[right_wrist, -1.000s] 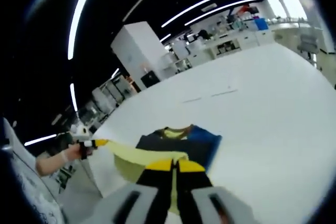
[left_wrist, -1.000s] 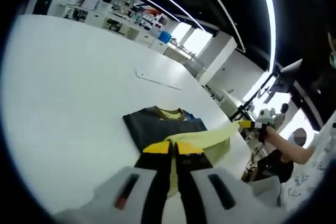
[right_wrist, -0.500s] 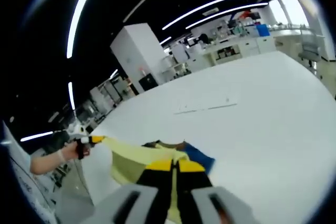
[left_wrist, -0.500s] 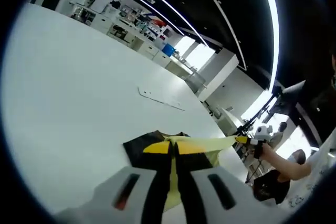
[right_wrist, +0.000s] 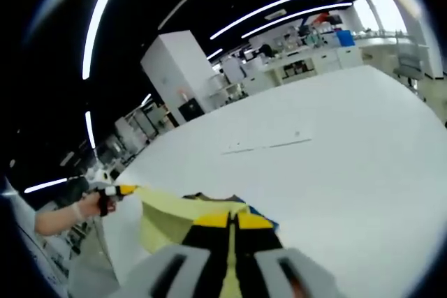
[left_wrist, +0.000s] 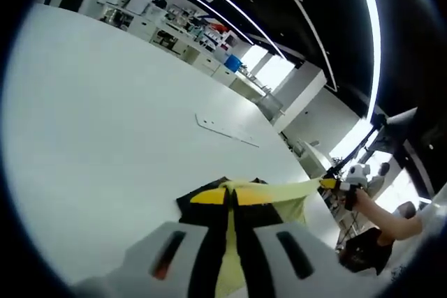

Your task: Fold the garment on the visible template until the final outline fits inside the template.

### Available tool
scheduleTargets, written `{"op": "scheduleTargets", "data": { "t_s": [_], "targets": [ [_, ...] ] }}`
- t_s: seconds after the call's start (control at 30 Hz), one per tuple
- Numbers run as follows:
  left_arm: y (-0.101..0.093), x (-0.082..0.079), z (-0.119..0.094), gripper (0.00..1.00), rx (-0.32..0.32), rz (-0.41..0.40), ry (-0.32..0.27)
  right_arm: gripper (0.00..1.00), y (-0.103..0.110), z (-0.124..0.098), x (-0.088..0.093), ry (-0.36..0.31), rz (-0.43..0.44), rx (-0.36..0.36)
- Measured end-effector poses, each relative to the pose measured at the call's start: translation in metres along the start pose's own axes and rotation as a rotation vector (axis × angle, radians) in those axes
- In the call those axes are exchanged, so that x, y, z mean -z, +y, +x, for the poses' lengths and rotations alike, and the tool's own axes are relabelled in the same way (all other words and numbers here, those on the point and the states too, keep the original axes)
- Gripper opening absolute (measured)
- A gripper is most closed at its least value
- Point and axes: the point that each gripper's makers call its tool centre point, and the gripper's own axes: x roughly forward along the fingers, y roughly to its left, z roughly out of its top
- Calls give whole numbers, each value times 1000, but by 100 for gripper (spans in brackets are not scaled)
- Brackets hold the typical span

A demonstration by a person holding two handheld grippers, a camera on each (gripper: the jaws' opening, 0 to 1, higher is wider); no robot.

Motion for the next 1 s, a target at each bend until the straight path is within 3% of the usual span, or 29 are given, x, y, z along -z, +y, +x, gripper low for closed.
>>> {"op": "scheduleTargets", "data": {
  "t_s": [0.4,0.6,1.0],
  "targets": [
    [33,13,24,0,-70,-11,33,0,-27,30,23,69,-3,54],
    [32,35,27,0,-110,-36,59,0,-34,44,37,89,36,60],
    [43,47,32,0,-140,-23,103,0,-43,52,56,136,54,77]
  ]
}}
